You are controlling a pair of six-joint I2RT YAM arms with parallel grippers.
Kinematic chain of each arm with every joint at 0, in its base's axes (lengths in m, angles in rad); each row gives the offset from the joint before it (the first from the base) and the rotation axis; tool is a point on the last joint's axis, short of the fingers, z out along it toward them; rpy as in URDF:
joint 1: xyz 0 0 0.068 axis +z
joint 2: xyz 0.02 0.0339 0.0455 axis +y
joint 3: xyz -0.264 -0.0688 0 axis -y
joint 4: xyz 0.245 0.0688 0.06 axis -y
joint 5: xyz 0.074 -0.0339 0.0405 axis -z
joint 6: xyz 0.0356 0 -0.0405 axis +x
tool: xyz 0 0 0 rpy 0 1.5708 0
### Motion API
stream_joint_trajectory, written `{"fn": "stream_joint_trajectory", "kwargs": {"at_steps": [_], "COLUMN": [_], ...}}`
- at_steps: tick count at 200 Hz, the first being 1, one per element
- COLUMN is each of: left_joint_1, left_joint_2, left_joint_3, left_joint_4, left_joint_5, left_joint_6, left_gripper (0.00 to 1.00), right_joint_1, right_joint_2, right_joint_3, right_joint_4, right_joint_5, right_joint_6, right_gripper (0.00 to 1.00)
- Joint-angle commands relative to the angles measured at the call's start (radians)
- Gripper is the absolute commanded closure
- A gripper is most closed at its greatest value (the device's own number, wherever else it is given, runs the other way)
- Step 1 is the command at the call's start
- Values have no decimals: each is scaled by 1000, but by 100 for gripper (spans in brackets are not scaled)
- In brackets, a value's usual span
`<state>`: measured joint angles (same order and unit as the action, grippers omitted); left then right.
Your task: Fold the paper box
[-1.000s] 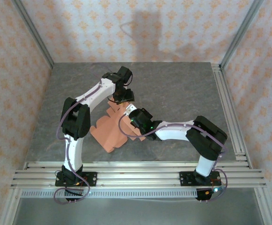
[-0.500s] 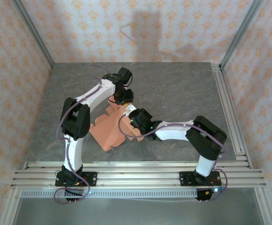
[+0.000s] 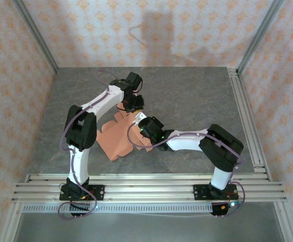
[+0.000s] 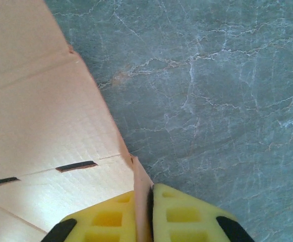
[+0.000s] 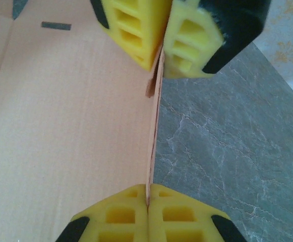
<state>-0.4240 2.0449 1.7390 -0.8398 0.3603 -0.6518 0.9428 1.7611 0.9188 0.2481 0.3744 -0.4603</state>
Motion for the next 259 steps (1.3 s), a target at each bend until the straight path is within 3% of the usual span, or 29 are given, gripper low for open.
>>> {"fn": "stream_joint_trajectory", "kwargs": {"at_steps": [1, 22, 31, 54, 75, 101, 136, 157, 169, 179, 207, 241, 259], "left_joint_1": [-6, -6, -6, -7, -7, -7, 3, 24, 39, 56, 127, 209, 227], "left_joint_2": [-56, -61, -63, -65, -75, -99, -195, -272, -319, -358, -427, -404, -381], "left_joint_3": [-8, -11, -13, -12, -15, -25, -70, -121, -160, -198, -312, -400, -425], "left_joint_4": [-12, -8, -9, -11, -13, -11, -2, 9, 19, 30, 58, 64, 90], "left_joint_5": [8, 3, 3, 2, -6, -38, -116, -176, -214, -239, -264, -225, -202], "left_joint_6": [3, 1, 1, 3, 1, -3, -5, -11, -14, -11, 0, 4, 5], "left_gripper": [87, 71, 72, 86, 85, 59, 43, 28, 14, 11, 15, 45, 57], "right_joint_1": [0, -1, 1, 0, 0, -2, -17, -32, -39, -44, -50, -52, -52], "right_joint_2": [12, 12, 12, 13, 14, 13, 2, -8, -8, -9, -10, -11, -13], "right_joint_3": [29, 26, 26, 27, 27, 22, 6, -8, -14, -18, -23, -20, -20], "right_joint_4": [0, 3, 2, 3, 3, 4, 6, 11, 14, 16, 17, 14, 12], "right_joint_5": [17, 18, 19, 21, 23, 24, 6, -20, -27, -29, -40, -46, -49], "right_joint_6": [6, 8, 8, 9, 9, 12, 26, 38, 43, 45, 51, 55, 59], "right_gripper": [100, 100, 100, 100, 100, 100, 100, 100, 100, 100, 100, 100, 100]}}
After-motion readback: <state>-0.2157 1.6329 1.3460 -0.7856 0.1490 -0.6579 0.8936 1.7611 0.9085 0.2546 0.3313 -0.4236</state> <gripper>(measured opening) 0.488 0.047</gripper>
